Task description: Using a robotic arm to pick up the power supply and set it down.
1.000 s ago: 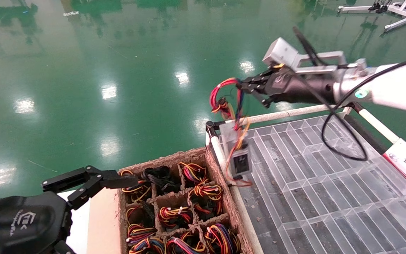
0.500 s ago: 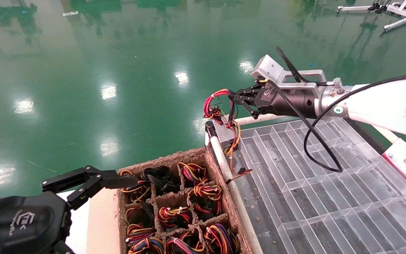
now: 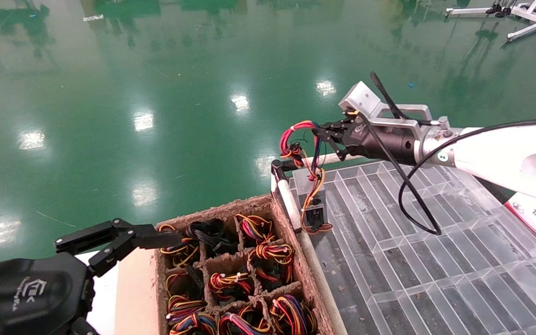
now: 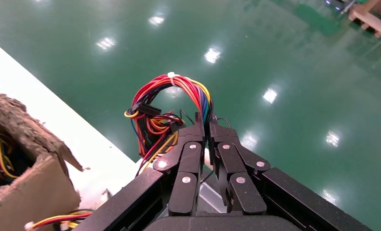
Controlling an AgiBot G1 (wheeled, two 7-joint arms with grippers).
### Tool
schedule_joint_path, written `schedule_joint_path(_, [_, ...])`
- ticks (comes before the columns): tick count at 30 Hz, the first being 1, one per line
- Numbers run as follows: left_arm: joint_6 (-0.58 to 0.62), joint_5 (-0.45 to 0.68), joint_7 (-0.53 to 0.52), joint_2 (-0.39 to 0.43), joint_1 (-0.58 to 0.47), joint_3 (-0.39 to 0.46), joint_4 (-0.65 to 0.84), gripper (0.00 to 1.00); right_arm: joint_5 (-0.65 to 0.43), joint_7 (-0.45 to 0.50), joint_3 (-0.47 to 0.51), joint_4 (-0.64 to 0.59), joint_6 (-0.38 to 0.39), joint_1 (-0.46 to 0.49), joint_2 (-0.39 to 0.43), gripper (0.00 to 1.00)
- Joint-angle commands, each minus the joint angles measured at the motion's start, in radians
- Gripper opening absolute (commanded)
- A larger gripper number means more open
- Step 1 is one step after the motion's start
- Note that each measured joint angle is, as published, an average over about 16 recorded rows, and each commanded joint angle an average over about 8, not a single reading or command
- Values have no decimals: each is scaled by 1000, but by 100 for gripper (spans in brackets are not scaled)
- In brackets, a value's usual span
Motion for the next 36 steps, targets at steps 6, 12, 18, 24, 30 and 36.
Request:
schedule_joint_path(6, [0,0,0,0,0,0,0,100,15,-5,10,5,19,-16,6,0])
schedule_joint_path(12, [0,0,0,0,0,0,0,100,23,-6,16,4,22,-30,11,19])
schedule_joint_path(18, [0,0,0,0,0,0,0,100,33,-4,22,0,28,-44,16,93])
schedule_joint_path(24, [0,0,0,0,0,0,0,100,36,-4,24,-1,29,-46,16,100])
schedule_joint_path(30, [0,0,0,0,0,0,0,100,34,-4,23,-1,27,-44,16,100])
schedule_joint_path(36, [0,0,0,0,0,0,0,100,32,-4,21,0,26,-42,15,100])
